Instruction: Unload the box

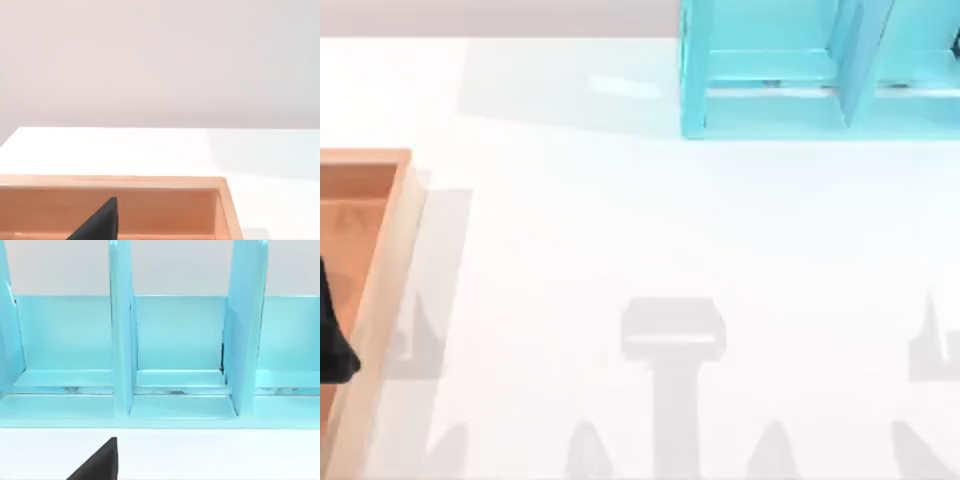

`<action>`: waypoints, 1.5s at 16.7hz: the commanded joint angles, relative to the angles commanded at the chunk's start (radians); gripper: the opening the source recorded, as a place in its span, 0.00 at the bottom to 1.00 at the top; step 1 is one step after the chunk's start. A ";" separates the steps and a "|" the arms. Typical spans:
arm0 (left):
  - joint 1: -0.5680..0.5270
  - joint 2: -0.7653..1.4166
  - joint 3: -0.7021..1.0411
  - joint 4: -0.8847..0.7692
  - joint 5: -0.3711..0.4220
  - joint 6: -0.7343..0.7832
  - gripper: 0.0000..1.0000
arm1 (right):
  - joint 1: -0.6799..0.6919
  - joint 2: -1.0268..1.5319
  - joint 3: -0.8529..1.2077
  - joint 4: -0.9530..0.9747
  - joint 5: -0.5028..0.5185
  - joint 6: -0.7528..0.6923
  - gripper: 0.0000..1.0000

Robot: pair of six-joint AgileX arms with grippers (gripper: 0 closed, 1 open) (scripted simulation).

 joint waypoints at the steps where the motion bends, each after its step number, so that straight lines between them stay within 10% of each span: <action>1: 0.000 0.000 0.000 0.000 0.000 0.000 1.00 | 0.000 0.000 0.000 0.000 0.000 0.000 1.00; 25: 0.279 1.481 1.159 -1.176 0.007 0.310 1.00 | 0.000 0.000 0.000 0.000 0.000 0.000 1.00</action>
